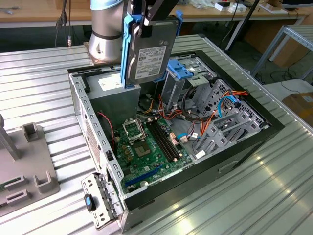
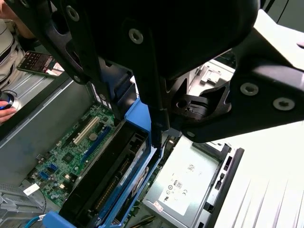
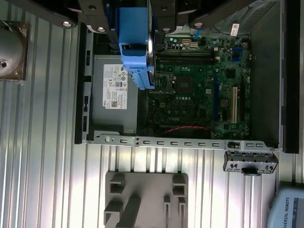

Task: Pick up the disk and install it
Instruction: 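Pick up the disk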

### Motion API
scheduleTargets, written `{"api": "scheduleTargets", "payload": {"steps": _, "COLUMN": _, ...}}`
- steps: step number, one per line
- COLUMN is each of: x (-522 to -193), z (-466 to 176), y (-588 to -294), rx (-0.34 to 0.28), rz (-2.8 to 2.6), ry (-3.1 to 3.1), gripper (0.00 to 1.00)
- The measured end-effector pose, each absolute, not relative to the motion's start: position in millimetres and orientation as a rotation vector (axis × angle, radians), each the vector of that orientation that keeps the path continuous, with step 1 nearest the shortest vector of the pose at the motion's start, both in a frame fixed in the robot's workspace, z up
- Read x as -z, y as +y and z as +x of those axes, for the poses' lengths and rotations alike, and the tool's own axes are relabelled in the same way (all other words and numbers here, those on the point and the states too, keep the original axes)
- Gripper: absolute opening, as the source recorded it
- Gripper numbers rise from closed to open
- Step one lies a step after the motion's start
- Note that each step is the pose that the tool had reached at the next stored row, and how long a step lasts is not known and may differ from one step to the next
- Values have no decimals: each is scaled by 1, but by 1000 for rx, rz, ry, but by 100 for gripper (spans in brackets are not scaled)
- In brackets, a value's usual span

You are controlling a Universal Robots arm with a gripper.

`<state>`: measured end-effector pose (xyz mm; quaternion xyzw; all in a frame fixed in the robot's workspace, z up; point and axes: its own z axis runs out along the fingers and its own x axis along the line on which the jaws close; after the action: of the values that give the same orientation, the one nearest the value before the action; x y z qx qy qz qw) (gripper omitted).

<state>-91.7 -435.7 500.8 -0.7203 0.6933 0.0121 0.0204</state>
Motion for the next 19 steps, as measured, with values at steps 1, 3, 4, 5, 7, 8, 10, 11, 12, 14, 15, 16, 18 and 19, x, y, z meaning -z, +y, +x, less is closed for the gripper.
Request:
{"api": "scheduleTargets", "payload": {"steps": 1, "x": -501, "z": -92, "y": -436, "rx": -37, "rz": -2234, "ry": 2150, "gripper": 36}}
{"api": "scheduleTargets", "payload": {"steps": 3, "x": -501, "z": -92, "y": -438, "rx": -37, "rz": -2234, "ry": 2150, "gripper": 36}}
{"api": "scheduleTargets", "payload": {"steps": 4, "x": -501, "z": -92, "y": -438, "rx": -37, "rz": -2234, "ry": 2150, "gripper": 36}}
{"api": "scheduleTargets", "payload": {"steps": 5, "x": -501, "z": -92, "y": -438, "rx": -37, "rz": -2234, "ry": 2150, "gripper": 36}}
{"api": "scheduleTargets", "payload": {"steps": 7, "x": -501, "z": -92, "y": -438, "rx": -37, "rz": -2234, "ry": 2150, "gripper": 36}}
{"api": "scheduleTargets", "payload": {"steps": 8, "x": -501, "z": -92, "y": -438, "rx": -37, "rz": -2234, "ry": 2150, "gripper": 36}}
{"api": "scheduleTargets", "payload": {"steps": 10, "x": -501, "z": -92, "y": -439, "rx": -37, "rz": -2234, "ry": 2150, "gripper": 36}}
{"api": "scheduleTargets", "payload": {"steps": 11, "x": -501, "z": -92, "y": -439, "rx": -37, "rz": -2234, "ry": 2150, "gripper": 36}}
{"api": "scheduleTargets", "payload": {"steps": 12, "x": -501, "z": -92, "y": -440, "rx": -37, "rz": -2234, "ry": 2150, "gripper": 36}}
{"api": "scheduleTargets", "payload": {"steps": 14, "x": -501, "z": -92, "y": -443, "rx": -37, "rz": -2234, "ry": 2150, "gripper": 36}}
{"api": "scheduleTargets", "payload": {"steps": 15, "x": -501, "z": -92, "y": -446, "rx": -37, "rz": -2234, "ry": 2150, "gripper": 36}}
{"api": "scheduleTargets", "payload": {"steps": 16, "x": -501, "z": -92, "y": -447, "rx": -37, "rz": -2234, "ry": 2150, "gripper": 36}}
{"api": "scheduleTargets", "payload": {"steps": 18, "x": -501, "z": -92, "y": -448, "rx": -37, "rz": -2234, "ry": 2150, "gripper": 36}}
{"api": "scheduleTargets", "payload": {"steps": 19, "x": -501, "z": -92, "y": -449, "rx": -37, "rz": -2234, "ry": 2150, "gripper": 36}}
